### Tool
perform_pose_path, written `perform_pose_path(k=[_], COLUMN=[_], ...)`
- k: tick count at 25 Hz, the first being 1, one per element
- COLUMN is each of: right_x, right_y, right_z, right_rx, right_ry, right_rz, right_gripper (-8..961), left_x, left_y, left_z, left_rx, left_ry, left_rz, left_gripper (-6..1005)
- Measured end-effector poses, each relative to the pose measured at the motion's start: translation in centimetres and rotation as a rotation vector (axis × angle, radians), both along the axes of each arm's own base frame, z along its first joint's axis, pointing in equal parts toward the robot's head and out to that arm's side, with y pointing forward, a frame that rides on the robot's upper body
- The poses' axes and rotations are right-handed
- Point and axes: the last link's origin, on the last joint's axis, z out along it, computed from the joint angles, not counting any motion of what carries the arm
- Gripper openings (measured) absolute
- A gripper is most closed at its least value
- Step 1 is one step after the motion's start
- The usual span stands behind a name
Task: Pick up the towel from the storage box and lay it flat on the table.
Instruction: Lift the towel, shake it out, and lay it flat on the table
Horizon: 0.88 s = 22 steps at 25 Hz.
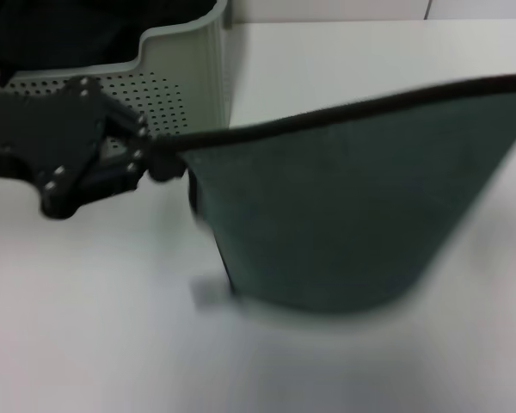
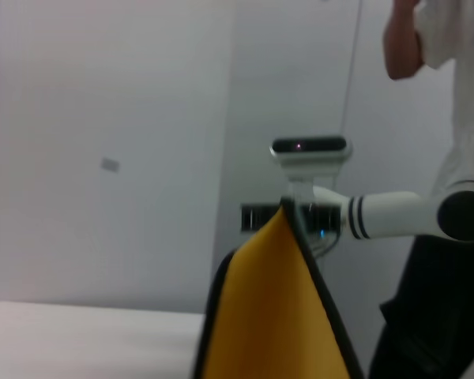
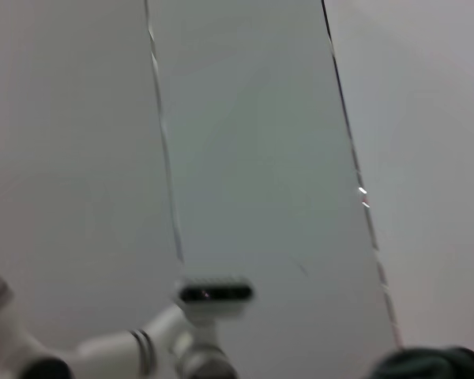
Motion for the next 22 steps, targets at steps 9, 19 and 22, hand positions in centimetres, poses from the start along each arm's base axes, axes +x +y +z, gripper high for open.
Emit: perform_pose_path(k=[9, 19, 22], right_x=[1.3, 3.2, 3.5], right_y=[0.3, 5.3, 6.5], right_z=[-3.3, -11.5, -11.4], right_rx=[-0.240, -0.215, -0.170], right_ry=[-0.018, -0.197, -0.222], right_rz=[-0.144, -0.398, -0.437], right_gripper=[14, 12, 12], left_x=[-1.8, -5.9, -6.0], left_y=[0.5, 3.6, 4.2], left_z=[-1.8, -6.2, -6.2], left_rx=[-0.023, 0.066, 0.103], left_ry=[0.159, 0.427, 0.427], left_rz=[0.142, 0.446, 0.474], left_gripper=[17, 17, 16])
